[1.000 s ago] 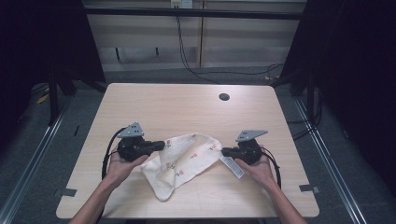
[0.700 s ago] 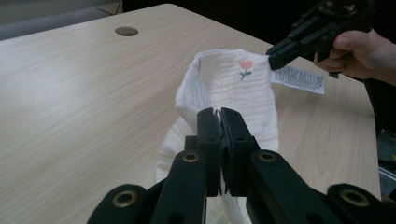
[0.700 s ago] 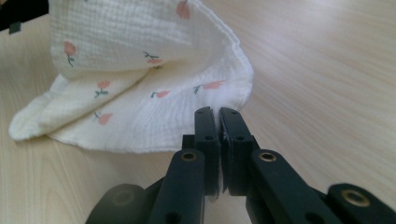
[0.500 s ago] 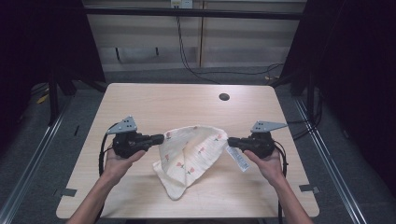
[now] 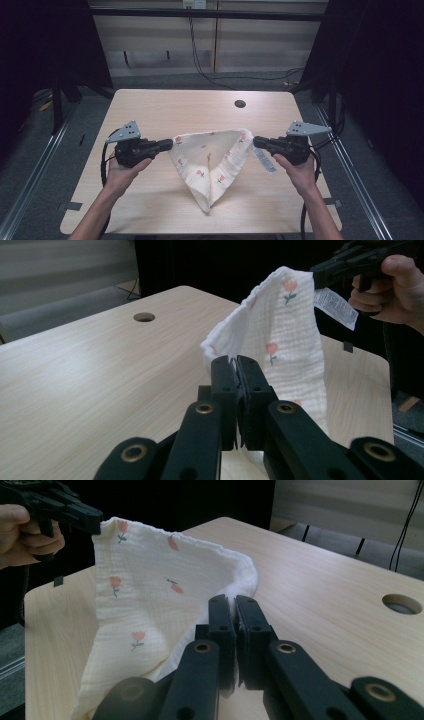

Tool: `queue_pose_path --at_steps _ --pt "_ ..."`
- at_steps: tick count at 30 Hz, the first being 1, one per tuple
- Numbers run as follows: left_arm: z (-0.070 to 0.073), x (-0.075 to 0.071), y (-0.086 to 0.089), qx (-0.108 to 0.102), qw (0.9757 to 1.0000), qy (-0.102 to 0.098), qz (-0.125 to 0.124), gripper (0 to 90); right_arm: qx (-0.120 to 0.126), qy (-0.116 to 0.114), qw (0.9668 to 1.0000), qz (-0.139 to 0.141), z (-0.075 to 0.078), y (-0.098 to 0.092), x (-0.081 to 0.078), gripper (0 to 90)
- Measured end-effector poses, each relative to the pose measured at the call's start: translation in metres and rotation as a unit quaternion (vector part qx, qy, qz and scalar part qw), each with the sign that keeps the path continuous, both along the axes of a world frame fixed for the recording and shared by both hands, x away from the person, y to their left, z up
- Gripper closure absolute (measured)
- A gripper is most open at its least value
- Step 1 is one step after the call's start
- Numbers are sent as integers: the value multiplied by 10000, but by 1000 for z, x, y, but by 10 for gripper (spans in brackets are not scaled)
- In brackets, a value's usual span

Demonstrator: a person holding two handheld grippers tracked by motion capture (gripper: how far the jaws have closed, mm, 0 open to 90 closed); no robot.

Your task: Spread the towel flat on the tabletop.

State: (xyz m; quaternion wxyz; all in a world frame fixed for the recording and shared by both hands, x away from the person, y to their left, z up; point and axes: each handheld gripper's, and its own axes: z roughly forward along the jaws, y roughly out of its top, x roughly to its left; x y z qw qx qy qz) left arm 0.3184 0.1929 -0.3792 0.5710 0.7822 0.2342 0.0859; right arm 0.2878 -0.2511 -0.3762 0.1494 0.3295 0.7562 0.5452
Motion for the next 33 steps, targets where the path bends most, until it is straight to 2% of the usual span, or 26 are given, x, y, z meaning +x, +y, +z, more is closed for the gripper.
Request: queue_pose_path --at_steps 4,10,12,13,18,22,27,28,32,33 --pt "5 -1 4 -114 9999 -42 20 876 39 -109 9999 -1 10 -3 -1 866" --pt "9 -1 8 -126 9998 -95 103 877 132 -200 9997 8 20 -5 -2 866" --pt "10 -1 9 -158 9998 -107 103 877 83 -227 9997 7 23 -3 -4 866" --pt "15 -3 11 -159 9996 -199 111 877 85 -251 9996 33 24 -2 -4 866" --pt "26 -9 15 -197 9992 -307 132 877 44 -447 9989 105 40 3 -12 866" --pt "30 -12 17 -126 9992 -357 145 877 -169 -462 9987 94 49 6 -15 866" --pt "39 -15 20 -146 9988 -442 126 876 -84 -583 9982 69 62 2 -19 866" --pt "43 -17 21 -152 9985 -511 137 877 -97 -633 9979 53 68 1 -21 866" --pt "49 -22 21 -202 9979 -597 112 876 -121 -695 9975 95 74 4 -25 866" --pt "52 -27 21 -189 9975 -680 91 876 -172 -762 9968 151 78 8 -30 866"
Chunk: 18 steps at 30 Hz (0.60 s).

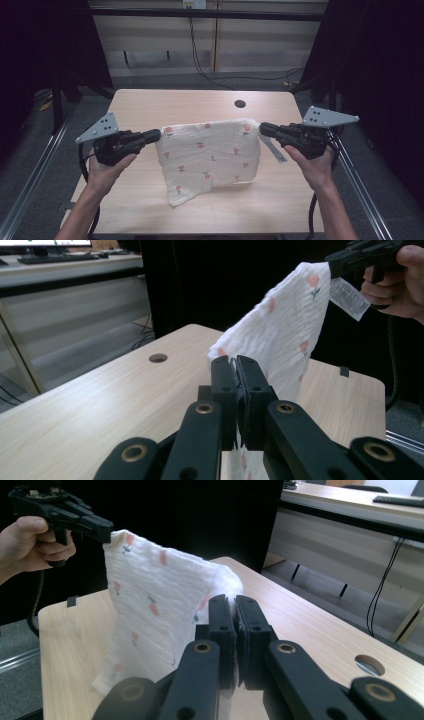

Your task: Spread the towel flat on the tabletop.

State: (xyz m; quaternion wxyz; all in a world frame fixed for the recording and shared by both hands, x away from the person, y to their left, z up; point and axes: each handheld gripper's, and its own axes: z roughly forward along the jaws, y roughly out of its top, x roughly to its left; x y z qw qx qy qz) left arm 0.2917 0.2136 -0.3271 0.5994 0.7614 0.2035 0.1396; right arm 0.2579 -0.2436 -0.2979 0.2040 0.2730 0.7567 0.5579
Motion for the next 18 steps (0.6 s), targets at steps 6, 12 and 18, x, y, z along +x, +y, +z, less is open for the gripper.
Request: queue_pose_path --at_steps 6,12,18 --pt "16 -18 7 -45 9997 -213 -74 877 131 -154 9993 312 11 6 -21 866" --pt "34 -40 13 -89 9984 -550 -131 876 150 -318 9984 446 23 5 -41 866" --pt "23 -30 6 -103 9993 -305 -210 875 282 -208 9985 418 11 -3 -35 866"
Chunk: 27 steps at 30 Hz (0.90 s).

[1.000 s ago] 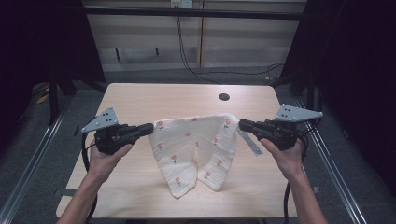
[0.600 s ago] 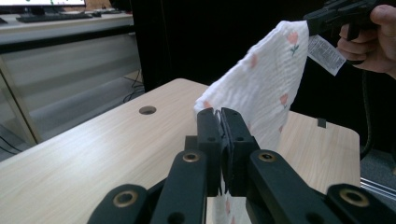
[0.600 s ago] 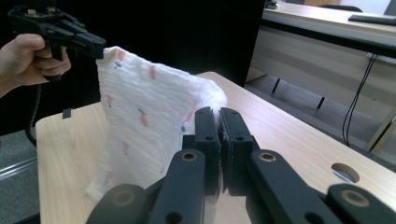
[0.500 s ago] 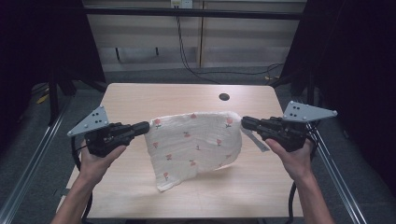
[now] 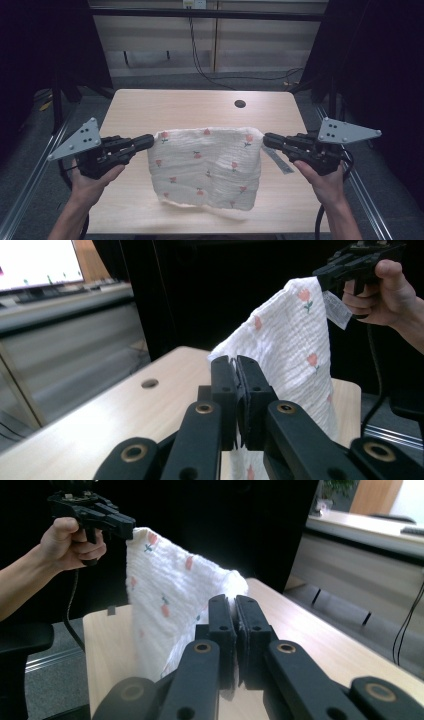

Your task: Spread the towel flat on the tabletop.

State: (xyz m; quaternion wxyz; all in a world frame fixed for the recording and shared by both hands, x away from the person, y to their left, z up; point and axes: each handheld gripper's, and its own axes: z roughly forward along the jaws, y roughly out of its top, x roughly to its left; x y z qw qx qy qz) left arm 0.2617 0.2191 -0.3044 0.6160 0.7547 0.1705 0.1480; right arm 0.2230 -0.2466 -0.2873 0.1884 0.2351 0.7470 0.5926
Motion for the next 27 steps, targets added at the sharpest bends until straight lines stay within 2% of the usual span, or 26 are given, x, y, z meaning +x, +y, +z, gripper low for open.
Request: queue_pose_path --at_steps 2,3,5,9,15,17,19,21,23,27 --pt "-4 3 -2 -17 10000 16 9 876 6 48 10000 -34 -4 -1 3 866" --pt "-12 10 -4 88 9999 105 -14 875 -71 195 9997 -117 -14 -3 9 866" --pt "-22 18 -7 216 9994 242 91 876 -110 281 9994 -166 -22 -4 13 866" --pt "-37 29 -14 369 9983 438 120 875 -110 418 9988 -217 -35 -5 19 865" --pt "-52 46 -22 491 9964 652 210 875 -240 592 9972 -389 -50 -8 32 865" --pt "-54 50 -24 544 9961 664 217 875 -257 625 9969 -414 -53 -9 34 865" --pt "-61 59 -27 602 9950 761 239 875 -297 723 9956 -519 -60 -12 43 865" --pt "-64 62 -28 644 9945 776 275 875 -341 806 9944 -589 -65 -14 50 865" --pt "-76 72 -30 647 9929 943 335 875 -340 922 9932 -618 -71 -15 58 865" --pt "-85 78 -34 759 9908 1059 371 875 -414 1077 9905 -746 -85 -16 74 865"
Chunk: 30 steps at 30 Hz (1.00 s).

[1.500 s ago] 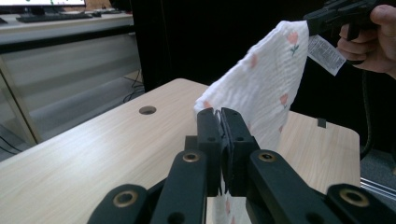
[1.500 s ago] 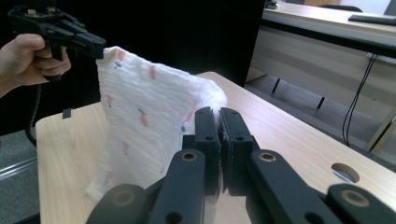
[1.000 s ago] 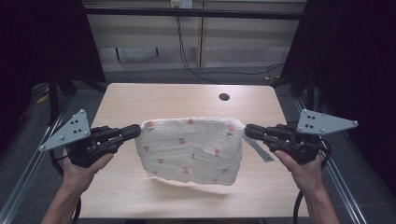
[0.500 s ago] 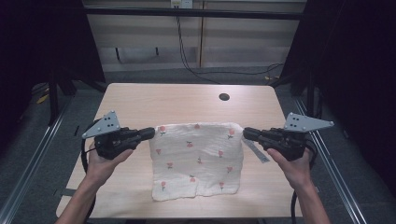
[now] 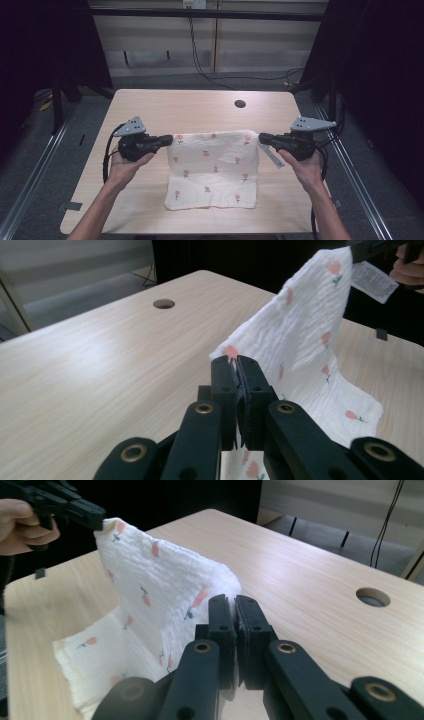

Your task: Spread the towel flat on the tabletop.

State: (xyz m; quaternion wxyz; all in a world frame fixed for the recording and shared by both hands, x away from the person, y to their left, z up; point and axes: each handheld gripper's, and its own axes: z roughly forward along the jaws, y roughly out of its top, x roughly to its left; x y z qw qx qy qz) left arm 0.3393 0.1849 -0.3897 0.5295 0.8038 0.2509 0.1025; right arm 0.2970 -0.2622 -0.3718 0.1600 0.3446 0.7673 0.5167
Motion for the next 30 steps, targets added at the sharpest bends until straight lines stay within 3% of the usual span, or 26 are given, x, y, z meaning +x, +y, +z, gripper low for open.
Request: queue_pose_path --at_steps 5,10,11,12,13,15,19,22,26,30 --pt "-7 10 -3 -21 9999 118 51 874 -43 129 9998 -112 -15 0 19 865" --pt "-23 26 -5 106 9993 331 117 874 3 306 9993 -192 -32 -2 36 864" --pt "-34 32 -6 167 9984 479 265 874 46 345 9992 -212 -38 -2 39 865" --pt "-38 34 -7 180 9982 516 244 874 57 389 9989 -246 -41 -1 41 865" --pt "-41 35 -8 268 9981 501 255 874 -19 446 9987 -235 -45 -1 44 865" --pt "-46 40 -9 238 9977 579 247 873 -141 504 9982 -277 -51 1 48 865" --pt "-57 52 -8 161 9968 637 446 870 -146 541 9980 -303 -58 2 57 862" --pt "-62 59 -9 145 9964 709 439 864 -189 495 9978 -406 -64 3 63 859" --pt "-67 75 -12 176 9951 760 600 804 -126 521 9969 -572 -74 4 73 830" --pt "-65 79 -7 145 9939 836 698 758 -410 469 9956 -696 -77 8 79 761"
